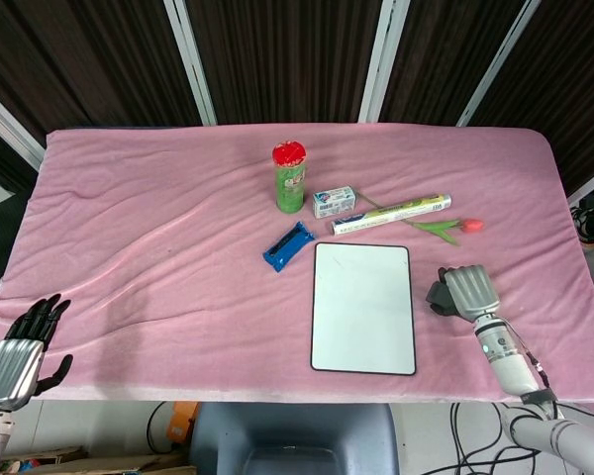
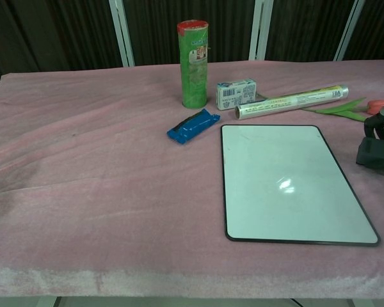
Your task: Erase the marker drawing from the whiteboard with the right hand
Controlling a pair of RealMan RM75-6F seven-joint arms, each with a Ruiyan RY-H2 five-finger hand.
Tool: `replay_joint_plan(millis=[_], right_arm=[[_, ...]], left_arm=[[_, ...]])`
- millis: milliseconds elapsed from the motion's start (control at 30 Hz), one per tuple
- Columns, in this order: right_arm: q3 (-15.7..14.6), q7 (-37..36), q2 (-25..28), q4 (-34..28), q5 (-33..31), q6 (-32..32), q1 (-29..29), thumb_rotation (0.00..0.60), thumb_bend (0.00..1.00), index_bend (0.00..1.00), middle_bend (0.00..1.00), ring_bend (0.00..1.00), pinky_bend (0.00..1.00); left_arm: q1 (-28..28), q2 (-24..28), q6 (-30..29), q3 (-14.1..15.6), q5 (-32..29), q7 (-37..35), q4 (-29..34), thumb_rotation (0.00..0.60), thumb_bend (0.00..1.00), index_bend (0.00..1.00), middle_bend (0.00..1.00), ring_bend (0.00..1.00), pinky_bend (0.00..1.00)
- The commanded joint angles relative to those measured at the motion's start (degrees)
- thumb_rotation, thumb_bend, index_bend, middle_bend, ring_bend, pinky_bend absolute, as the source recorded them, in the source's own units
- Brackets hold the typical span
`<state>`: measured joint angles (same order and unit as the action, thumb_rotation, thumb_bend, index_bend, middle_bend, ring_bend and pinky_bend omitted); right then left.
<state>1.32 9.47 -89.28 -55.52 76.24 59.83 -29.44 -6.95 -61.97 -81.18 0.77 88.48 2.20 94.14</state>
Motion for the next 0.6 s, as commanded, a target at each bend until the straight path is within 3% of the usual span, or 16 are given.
replay_joint_plan(millis=[33,133,233,333,467,600], right_arm=[[-0.27,-1.68,-0.15,0.92,1.11,-1.45,-0.25,0.6,0.47,0.49,0.56,0.54,0.66],[-0.53,-2.09,1.25,-0.53,1.68,-2.13,-0.18,0.6,0.38,0.18,0.38,0.36,0.53],[-0.74,-2.13,3.33,-3.57,2.3,-1.69,0.29,0.6,0.31,0.01,0.25,0.21,0.44],[-1.26,-2.27,6.27,-8.29,3.34,0.04,1.44,0.6,0.29,0.0,0.18,0.1,0.34],[-1.92,-1.47,11.17,-16.76,5.57,6.77,4.72,0.6,0.28,0.0,0.12,0.05,0.31],[-2.88,6.37,16.63,-27.28,4.58,15.46,10.85,0.6,0.28,0.0,0.03,0.0,0.23]], left_arm=[[0.06,0.04,-0.15,0.02,0.1,-0.13,-0.05,0.6,0.4,0.0,0.0,0.0,0.16],[0.09,0.14,-0.19,0.08,0.18,-0.34,-0.09,0.6,0.4,0.0,0.0,0.0,0.16],[0.16,0.19,-0.34,0.14,0.31,-0.51,-0.08,0.6,0.4,0.0,0.0,0.0,0.16],[0.28,0.24,-0.64,0.15,0.43,-0.67,-0.05,0.6,0.4,0.0,0.0,0.0,0.16],[0.48,0.38,-1.21,0.12,0.69,-1.17,-0.06,0.6,0.4,0.0,0.0,0.0,0.16],[0.77,0.35,-2.2,0.03,1.21,-1.44,-0.47,0.6,0.4,0.0,0.0,0.0,0.16]])
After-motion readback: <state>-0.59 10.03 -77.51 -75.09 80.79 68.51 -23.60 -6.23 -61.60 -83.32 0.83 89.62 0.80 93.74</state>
